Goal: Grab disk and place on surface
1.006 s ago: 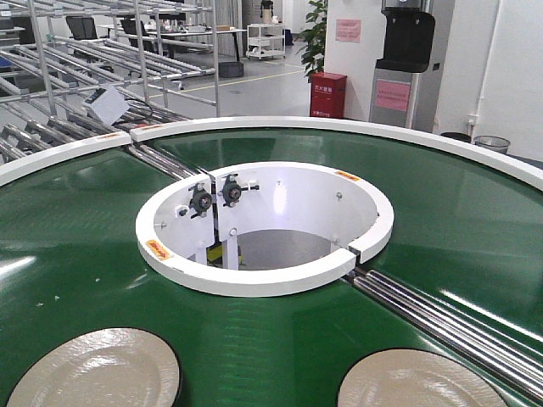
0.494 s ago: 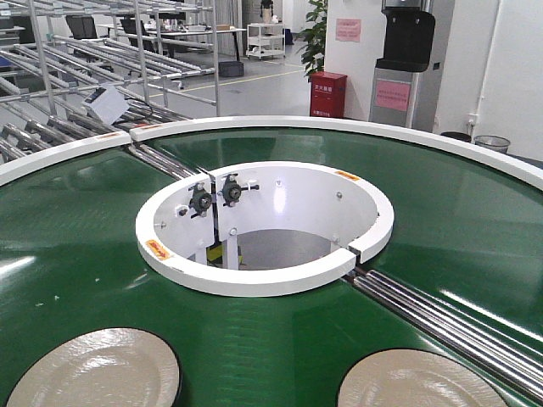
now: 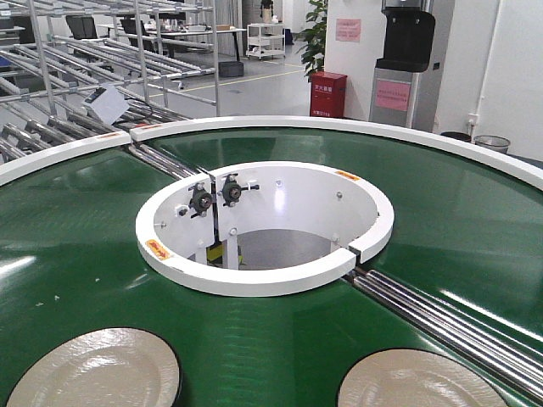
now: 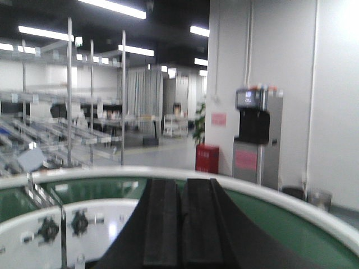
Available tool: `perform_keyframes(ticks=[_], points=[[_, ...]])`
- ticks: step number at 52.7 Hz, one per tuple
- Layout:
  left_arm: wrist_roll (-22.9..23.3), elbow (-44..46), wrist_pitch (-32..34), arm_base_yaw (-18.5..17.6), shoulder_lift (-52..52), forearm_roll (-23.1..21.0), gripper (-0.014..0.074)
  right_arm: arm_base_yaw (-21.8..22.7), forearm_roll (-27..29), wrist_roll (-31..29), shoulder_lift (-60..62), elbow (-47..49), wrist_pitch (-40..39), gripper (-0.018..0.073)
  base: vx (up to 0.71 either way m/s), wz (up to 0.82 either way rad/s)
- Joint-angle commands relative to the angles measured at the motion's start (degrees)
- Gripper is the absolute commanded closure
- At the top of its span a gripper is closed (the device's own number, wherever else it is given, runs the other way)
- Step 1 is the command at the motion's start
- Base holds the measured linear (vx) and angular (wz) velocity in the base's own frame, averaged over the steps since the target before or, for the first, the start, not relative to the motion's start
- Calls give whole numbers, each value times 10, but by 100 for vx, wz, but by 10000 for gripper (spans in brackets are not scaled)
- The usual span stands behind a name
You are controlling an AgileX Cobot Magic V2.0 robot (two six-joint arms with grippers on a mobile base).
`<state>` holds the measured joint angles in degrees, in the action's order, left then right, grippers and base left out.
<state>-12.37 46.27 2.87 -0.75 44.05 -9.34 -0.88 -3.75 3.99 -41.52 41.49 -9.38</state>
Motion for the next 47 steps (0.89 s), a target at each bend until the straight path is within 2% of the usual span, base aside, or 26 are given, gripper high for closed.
perform_keyframes(ticks=[1, 12, 20, 25, 37, 40, 43, 47], points=[[0, 21, 38, -5, 34, -2, 598, 0, -5, -7, -45, 24, -49, 568, 0, 0], [0, 21, 44, -5, 77, -2, 576, 0, -5, -6, -91, 24, -61, 554, 0, 0], [0, 21, 45, -5, 81, -2, 511, 0, -5, -6, -94, 24, -62, 479, 0, 0], [0, 21, 45, -5, 82, -2, 444, 0, -5, -6, -94, 24, -64, 388, 0, 0], [0, 21, 50, -5, 83, -2, 146, 0, -3, -6, -94, 24, -66, -23, 0, 0], [0, 21, 50, -5, 84, -2, 91, 0, -3, -6, -94, 24, -66, -100, 0, 0], [0, 21, 49, -5, 85, -2, 41, 0, -3, -6, -94, 24, -66, -156, 0, 0], [3, 20, 49, -5, 88, -2, 10, 0, -3, -6, -94, 24, -65, -169, 0, 0]])
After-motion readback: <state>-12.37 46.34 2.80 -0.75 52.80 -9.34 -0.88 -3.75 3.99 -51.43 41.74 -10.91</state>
